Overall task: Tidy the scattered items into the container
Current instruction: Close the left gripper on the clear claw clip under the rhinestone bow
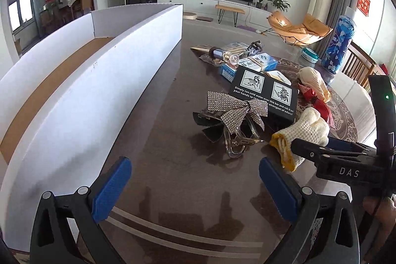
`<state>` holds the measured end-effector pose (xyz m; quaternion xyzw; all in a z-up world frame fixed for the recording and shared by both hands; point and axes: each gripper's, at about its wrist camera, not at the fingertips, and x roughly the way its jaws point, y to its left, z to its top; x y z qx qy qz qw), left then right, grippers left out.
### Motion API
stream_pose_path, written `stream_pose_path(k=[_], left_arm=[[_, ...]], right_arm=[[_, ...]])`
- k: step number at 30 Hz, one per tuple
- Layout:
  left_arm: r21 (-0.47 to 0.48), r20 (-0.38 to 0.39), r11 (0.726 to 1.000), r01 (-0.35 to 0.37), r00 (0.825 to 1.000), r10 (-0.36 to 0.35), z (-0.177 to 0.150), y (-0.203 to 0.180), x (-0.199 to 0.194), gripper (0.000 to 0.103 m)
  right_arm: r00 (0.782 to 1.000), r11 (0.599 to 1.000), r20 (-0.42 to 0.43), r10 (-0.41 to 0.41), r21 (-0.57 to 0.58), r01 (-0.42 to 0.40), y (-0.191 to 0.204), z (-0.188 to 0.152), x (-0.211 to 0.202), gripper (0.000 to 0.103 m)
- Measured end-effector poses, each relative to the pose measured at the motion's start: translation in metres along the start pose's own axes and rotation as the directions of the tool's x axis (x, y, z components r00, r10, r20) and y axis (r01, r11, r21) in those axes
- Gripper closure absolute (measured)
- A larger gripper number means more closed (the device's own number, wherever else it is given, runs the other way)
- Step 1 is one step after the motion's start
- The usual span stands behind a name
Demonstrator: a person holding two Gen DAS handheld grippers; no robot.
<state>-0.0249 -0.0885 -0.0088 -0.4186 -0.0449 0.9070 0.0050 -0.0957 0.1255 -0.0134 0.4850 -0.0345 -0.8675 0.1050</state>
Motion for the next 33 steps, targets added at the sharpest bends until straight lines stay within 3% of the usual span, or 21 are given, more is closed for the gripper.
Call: stream_pose_path(k=[5,11,14,20,26,33], left_arm=[[0.03,-0.037,0.999,0.033,0.999,-0.032,0.001,-0.01,0.011,0.0],[0.032,-0.092,0.995,0.09,0.992,-0.086,0.005,-0.03,0.03,0.0],[0.041,-0.113,0.996,0.077,0.991,-0.072,0.009,-0.037,0.044,0.0],[0.043,-0.133,0.998,0.045,0.99,-0.039,0.022,-0.046,0.069,0.0],[0.126,-0.129,0.992,-0.007,0.991,0.023,0.029,-0.062,0.083,0.0],[0.121,-0.127,0.993,-0.007,0.992,0.022,0.031,-0.058,0.085,0.0]], right_arm=[[0.998,0.998,0.015,-0.058,-0.014,0.058,-0.037,-0.026,-0.033,0.0],[0.998,0.993,-0.004,-0.069,-0.097,0.068,-0.042,-0.057,-0.044,0.0],[0.994,0.984,0.004,-0.111,-0.14,0.11,-0.04,-0.065,-0.042,0.0],[0.992,0.985,0.052,-0.111,-0.127,0.117,-0.041,-0.066,-0.039,0.0],[0.992,0.985,0.053,-0.114,-0.124,0.119,-0.041,-0.064,-0.038,0.0],[0.992,0.985,0.053,-0.114,-0.124,0.119,-0.041,-0.064,-0.038,0.0]])
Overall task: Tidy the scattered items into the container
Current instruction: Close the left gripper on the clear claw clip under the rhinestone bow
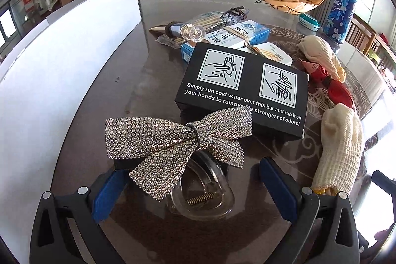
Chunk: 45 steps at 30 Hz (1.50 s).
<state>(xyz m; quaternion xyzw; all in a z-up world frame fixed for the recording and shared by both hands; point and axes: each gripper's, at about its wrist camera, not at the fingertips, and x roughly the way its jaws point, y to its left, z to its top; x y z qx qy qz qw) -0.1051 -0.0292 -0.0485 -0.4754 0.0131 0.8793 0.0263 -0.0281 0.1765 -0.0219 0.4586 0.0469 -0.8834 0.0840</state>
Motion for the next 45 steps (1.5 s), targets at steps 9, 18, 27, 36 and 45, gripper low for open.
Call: stream_pose_path(k=[9,18,27,36,45], left_arm=[[-0.002,0.005,1.0,-0.002,1.0,0.002,0.0015,0.0019,0.001,0.0],[-0.004,0.007,1.0,-0.003,1.0,0.004,0.0007,0.002,0.0005,0.0],[-0.004,0.006,1.0,-0.004,1.0,0.004,0.0007,0.002,0.0005,0.0],[-0.007,0.0,1.0,-0.007,1.0,0.007,0.0009,0.0031,-0.0013,0.0],[-0.011,0.006,1.0,-0.01,1.0,0.01,0.0008,0.0029,-0.0005,0.0]], right_arm=[[1.0,1.0,0.0,0.0,0.0,0.0,0.0002,-0.0005,-0.0001,0.0],[1.0,1.0,0.001,0.0,0.0,0.0,0.0002,-0.0008,-0.0001,0.0],[1.0,1.0,0.001,0.0,0.0,0.0,0.0002,-0.001,-0.0002,0.0],[1.0,1.0,0.001,0.001,0.001,-0.001,0.0002,-0.0011,-0.0002,0.0],[1.0,1.0,0.001,0.001,0.001,-0.001,0.0,-0.0012,-0.0003,0.0]])
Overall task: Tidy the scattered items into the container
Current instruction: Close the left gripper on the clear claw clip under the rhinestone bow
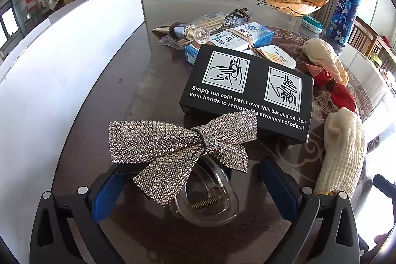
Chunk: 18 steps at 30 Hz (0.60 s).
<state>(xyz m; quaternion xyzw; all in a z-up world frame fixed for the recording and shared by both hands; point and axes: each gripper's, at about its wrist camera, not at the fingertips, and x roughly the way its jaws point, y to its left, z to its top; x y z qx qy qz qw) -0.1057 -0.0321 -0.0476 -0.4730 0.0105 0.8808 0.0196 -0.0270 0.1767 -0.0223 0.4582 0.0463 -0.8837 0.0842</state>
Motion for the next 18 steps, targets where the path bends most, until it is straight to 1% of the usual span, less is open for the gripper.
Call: stream_pose_path(k=[18], left_arm=[[0.017,-0.001,1.0,0.012,1.0,-0.012,0.0005,-0.0003,0.0002,0.0]], right_arm=[[1.0,1.0,0.0,0.0,0.0,0.0,-0.0001,-0.0001,-0.0001,0.0]])
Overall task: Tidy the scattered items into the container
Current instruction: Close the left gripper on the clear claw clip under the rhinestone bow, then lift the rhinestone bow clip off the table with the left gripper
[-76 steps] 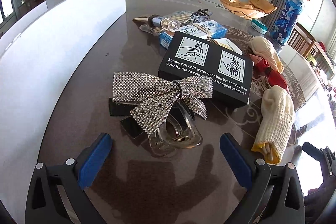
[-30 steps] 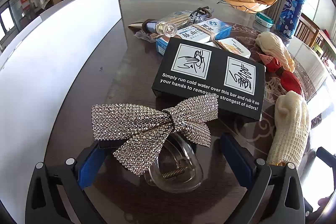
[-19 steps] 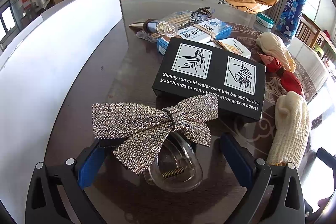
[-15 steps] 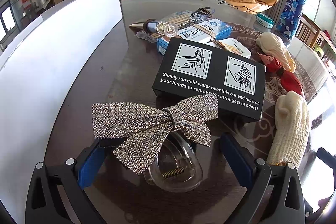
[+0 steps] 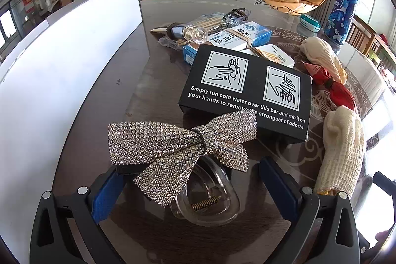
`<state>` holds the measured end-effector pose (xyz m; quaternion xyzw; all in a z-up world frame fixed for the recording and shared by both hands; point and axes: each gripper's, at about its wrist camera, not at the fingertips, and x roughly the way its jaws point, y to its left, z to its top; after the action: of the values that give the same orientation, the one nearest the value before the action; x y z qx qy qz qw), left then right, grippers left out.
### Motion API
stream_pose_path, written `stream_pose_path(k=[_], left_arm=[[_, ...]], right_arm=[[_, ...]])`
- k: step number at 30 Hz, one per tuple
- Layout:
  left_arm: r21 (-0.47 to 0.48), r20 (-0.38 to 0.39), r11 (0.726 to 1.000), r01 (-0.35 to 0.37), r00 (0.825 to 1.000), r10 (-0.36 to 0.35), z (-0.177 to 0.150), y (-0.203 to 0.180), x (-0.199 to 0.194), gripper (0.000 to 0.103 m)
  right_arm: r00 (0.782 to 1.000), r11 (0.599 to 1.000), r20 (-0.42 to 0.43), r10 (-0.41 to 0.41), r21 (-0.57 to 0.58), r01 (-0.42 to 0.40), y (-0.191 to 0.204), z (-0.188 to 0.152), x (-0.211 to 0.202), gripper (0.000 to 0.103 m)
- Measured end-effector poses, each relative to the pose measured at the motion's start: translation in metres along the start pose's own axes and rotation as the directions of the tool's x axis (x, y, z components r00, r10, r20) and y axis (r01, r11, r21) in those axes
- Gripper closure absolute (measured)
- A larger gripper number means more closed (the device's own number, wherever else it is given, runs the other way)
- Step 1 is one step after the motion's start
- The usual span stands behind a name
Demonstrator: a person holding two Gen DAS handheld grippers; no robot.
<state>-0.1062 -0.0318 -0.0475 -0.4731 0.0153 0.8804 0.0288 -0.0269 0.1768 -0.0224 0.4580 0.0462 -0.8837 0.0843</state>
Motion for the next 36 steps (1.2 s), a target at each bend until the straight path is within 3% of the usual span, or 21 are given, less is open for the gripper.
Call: stream_pose_path(k=[7,9,11,15,17,36], left_arm=[[0.014,-0.011,1.0,0.005,1.0,-0.005,0.001,0.002,0.0,0.0],[0.017,0.004,1.0,0.006,1.0,-0.006,0.0,0.003,-0.003,0.009],[0.025,0.019,1.0,0.011,1.0,-0.011,-0.001,0.003,-0.008,0.033],[0.051,0.033,0.999,0.006,0.999,-0.008,-0.006,0.002,-0.016,0.043],[0.06,0.039,0.998,0.007,0.999,-0.009,-0.009,0.001,-0.021,0.053],[0.007,0.036,0.998,0.056,0.998,-0.057,-0.029,0.014,-0.044,0.058]], right_arm=[[1.0,1.0,0.0,0.0,0.0,0.0,0.0,0.0,0.0,0.0],[1.0,1.0,0.0,0.0,0.0,0.0,0.0,0.0,0.0,0.0],[1.0,1.0,0.0,0.0,0.0,0.0,0.0,0.0,0.0,0.0],[1.0,1.0,0.0,0.0,0.0,0.0,0.0,0.0,0.0,0.0],[1.0,1.0,0.0,0.0,0.0,0.0,0.0,0.0,0.0,0.0],[1.0,1.0,0.0,0.0,0.0,0.0,0.0,0.0,0.0,0.0]])
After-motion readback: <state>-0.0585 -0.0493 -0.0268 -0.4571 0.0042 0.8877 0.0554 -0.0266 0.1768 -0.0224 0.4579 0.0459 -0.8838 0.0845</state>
